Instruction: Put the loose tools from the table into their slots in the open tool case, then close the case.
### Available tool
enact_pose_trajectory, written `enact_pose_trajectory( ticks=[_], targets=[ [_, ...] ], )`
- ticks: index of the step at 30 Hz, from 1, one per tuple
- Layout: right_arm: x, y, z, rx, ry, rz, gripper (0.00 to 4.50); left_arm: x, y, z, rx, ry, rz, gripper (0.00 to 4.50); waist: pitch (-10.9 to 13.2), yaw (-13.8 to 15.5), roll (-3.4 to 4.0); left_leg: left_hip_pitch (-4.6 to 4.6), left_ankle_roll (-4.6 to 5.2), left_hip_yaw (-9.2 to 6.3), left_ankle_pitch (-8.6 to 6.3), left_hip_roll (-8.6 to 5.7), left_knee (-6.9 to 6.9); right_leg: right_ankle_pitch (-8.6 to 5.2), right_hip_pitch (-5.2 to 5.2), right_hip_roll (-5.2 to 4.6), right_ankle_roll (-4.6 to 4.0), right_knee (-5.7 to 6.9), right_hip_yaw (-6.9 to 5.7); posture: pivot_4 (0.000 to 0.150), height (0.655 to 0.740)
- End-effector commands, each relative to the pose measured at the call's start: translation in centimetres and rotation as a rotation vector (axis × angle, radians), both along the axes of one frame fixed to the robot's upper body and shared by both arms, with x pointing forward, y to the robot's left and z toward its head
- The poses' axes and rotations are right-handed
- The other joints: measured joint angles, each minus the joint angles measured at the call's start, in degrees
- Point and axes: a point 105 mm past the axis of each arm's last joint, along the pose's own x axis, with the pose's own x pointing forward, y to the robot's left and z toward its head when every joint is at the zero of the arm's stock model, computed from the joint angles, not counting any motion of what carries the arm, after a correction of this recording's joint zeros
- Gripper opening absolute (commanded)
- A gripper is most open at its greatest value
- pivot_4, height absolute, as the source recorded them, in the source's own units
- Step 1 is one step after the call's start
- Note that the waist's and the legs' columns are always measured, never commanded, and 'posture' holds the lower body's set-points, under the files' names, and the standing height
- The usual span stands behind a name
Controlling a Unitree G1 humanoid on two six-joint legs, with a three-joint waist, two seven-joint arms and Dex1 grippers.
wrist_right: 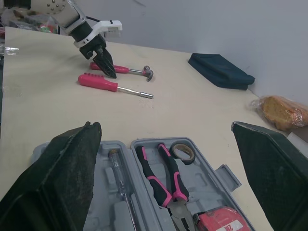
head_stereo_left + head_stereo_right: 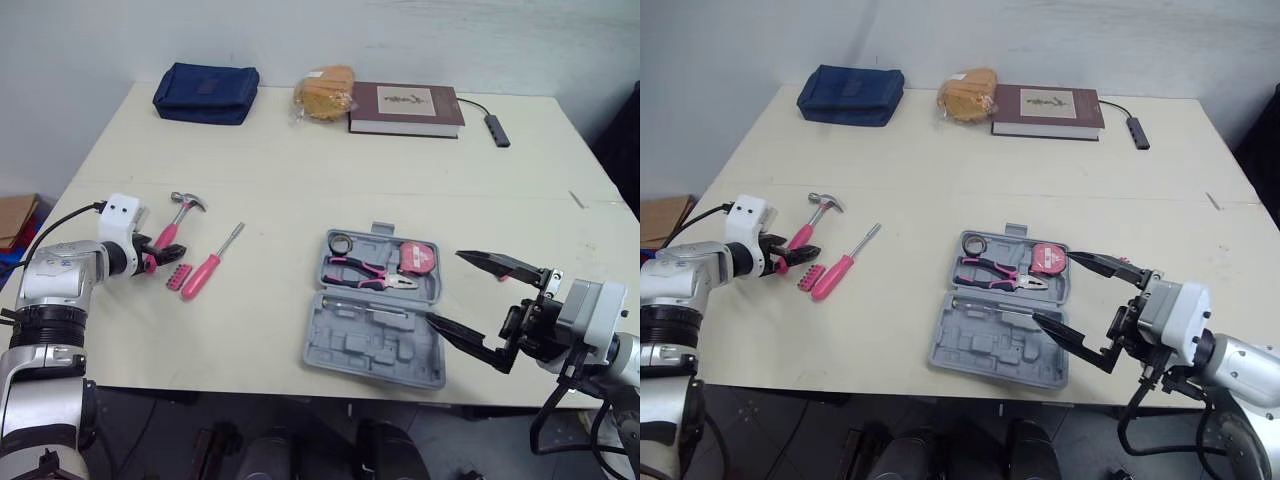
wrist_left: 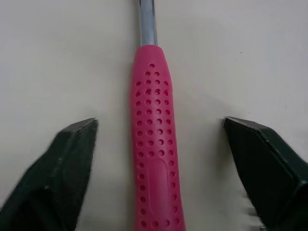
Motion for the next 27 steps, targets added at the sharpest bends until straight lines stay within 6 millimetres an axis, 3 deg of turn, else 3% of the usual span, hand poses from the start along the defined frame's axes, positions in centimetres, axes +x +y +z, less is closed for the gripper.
enact_pose_trajectory(
  ticks=[1,4,6,9,13,16,18,20,24,27],
  targets=[
    [-0.5,0.5,0.5,-0.016,-0.031,0.008,4.50,-0.5,0.3,-2.3,0.004,0.074,-0.015,2.68,-0.03,-0.04,0.01,0.03,-0.01,0.01,0.01,0.00,0.00,0.00,0.00,-0.02,0.00,0.04,0.02,0.150,0.7400],
    [-0.6,0.3,0.4,-0.026,-0.031,-0.002,4.50,-0.6,0.6,-2.6,0.021,0.076,-0.011,1.17,-0.04,-0.04,0.03,0.06,-0.03,0.01,0.02,0.01,0.00,0.00,0.00,-0.04,0.00,0.11,0.07,0.150,0.7400],
    [-0.6,0.0,0.3,-0.032,-0.030,-0.014,4.50,-0.8,1.1,-2.7,0.023,0.081,-0.002,0.59,-0.05,-0.04,0.03,0.06,-0.03,0.01,0.02,0.01,0.00,0.00,0.00,-0.05,0.00,0.11,0.07,0.150,0.7400],
    [-0.8,-0.5,0.0,-0.042,-0.026,-0.025,4.50,-0.7,1.8,-1.9,0.019,0.036,0.019,0.54,-0.05,-0.04,0.03,0.07,-0.03,0.02,0.02,0.01,0.00,0.00,0.00,-0.05,0.00,0.12,0.07,0.150,0.7400],
    [-1.1,-1.2,-0.7,-0.092,-0.012,-0.027,4.50,0.7,-0.2,3.0,-0.030,-0.262,-0.150,0.54,-0.02,-0.07,-0.02,0.05,-0.02,0.02,0.04,0.02,0.00,0.00,-0.04,-0.06,0.00,0.18,0.07,0.150,0.7400],
    [-1.3,-1.6,-0.8,-0.105,-0.008,-0.026,4.50,0.7,-1.4,4.8,-0.033,-0.357,-0.247,0.54,0.08,-0.01,-0.33,-0.05,-0.03,0.01,0.04,0.04,0.00,0.00,-0.13,-0.06,-0.01,0.16,0.05,0.150,0.7400],
    [-1.3,-2.0,-0.8,-0.118,-0.003,-0.032,4.50,0.3,-3.4,6.8,-0.043,-0.446,-0.382,0.54,0.07,-0.01,-0.34,-0.11,0.00,0.01,0.03,0.01,0.00,0.02,-0.13,-0.07,0.02,0.03,0.03,0.150,0.7400],
    [-1.3,-2.5,-0.5,-0.138,0.012,-0.047,4.50,-1.1,-7.4,8.5,-0.021,-0.511,-0.641,0.54,0.09,0.10,-0.37,-0.17,0.03,0.01,0.01,0.00,0.00,0.04,-0.13,-0.07,0.06,-0.06,0.00,0.150,0.7400],
    [-1.3,-3.4,-0.1,-0.207,0.030,-0.075,4.50,-3.8,-13.5,8.9,-0.025,-0.495,-0.966,0.54,0.08,0.14,-0.37,-0.32,0.11,-0.07,-0.03,-0.04,0.09,0.08,-0.09,-0.07,0.13,-0.26,-0.08,0.150,0.7400],
    [-1.4,-3.8,0.4,-0.212,0.046,-0.089,4.50,-5.4,-16.4,9.2,-0.054,-0.483,-1.110,0.54,0.08,-0.10,-0.37,-0.29,0.11,-0.05,-0.02,-0.03,0.09,0.08,-0.07,0.00,0.13,-0.23,-0.09,0.150,0.7400]
  ],
)
